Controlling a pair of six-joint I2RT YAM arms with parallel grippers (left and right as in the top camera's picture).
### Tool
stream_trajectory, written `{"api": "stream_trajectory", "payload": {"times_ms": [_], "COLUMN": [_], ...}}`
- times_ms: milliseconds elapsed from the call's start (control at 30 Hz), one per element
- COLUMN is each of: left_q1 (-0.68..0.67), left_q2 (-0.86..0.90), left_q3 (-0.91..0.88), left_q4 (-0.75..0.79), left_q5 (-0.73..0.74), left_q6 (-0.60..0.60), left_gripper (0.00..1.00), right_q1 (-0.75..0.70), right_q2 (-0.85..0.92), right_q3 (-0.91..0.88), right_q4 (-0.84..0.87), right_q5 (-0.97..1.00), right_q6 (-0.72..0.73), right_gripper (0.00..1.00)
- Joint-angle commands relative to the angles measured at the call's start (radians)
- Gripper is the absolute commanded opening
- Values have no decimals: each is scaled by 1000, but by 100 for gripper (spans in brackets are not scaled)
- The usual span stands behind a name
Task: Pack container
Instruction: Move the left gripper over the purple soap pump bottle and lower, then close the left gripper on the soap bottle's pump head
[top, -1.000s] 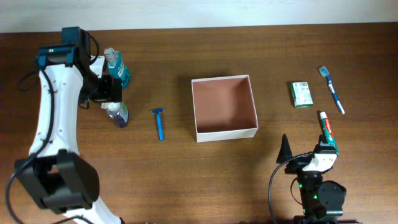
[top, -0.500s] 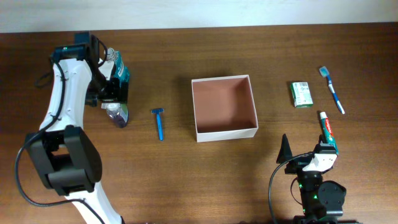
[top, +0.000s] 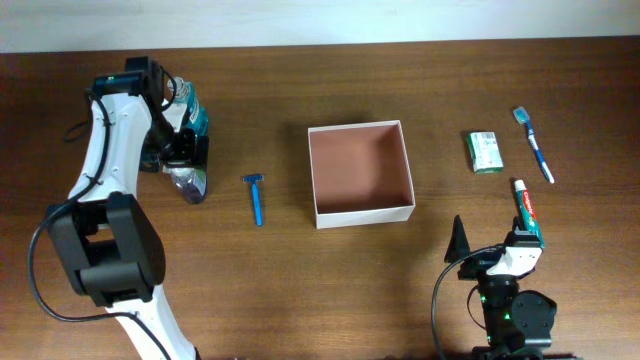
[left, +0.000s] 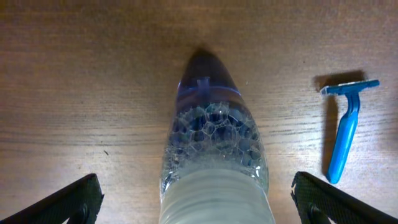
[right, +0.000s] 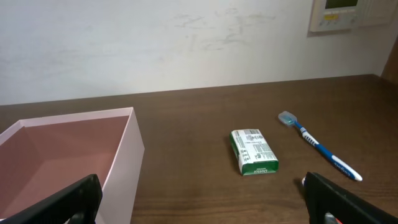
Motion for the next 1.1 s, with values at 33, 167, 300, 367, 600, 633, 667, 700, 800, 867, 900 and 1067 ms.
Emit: {"api": "stream_trajectory", "payload": {"times_ms": [33,167,300,367,600,633,667,700,800,867,900,1067], "left_q1": [3,3,3,3,3,3,3,3,3,3,3,3], "left_q2": [32,32,32,32,32,32,32,32,31,31,31,31], "left_q3": [8,8,8,8,8,8,8,8,8,8,9,34], "left_q4": [18,18,18,16,15,15,15,15,15,15,15,-1], "left_q5": [16,26,60,60,60,60,60,60,60,60,60,60], "left_q6": [19,0,0,0,0,0,0,0,1,1,1,1], "left_gripper": [99,99,99,89,72,69,65,63,62,62,62,68], "right_q1": [0,0,0,0,0,0,0,0,0,0,0,0], "right_q2": [-9,-9,-9,-9,-9,-9,-9,-9,-9,-9,-9,-9], "right_q3": [-9,-9,-9,-9,-9,-9,-9,-9,-9,-9,-9,-9], "right_q4": [0,0,0,0,0,0,0,0,0,0,0,0], "right_q5": [12,12,12,12,12,12,12,12,12,12,12,12], "right_q6": [11,11,11,11,11,11,11,11,11,11,11,11], "right_gripper": [98,98,98,98,98,98,98,98,98,98,98,98]}}
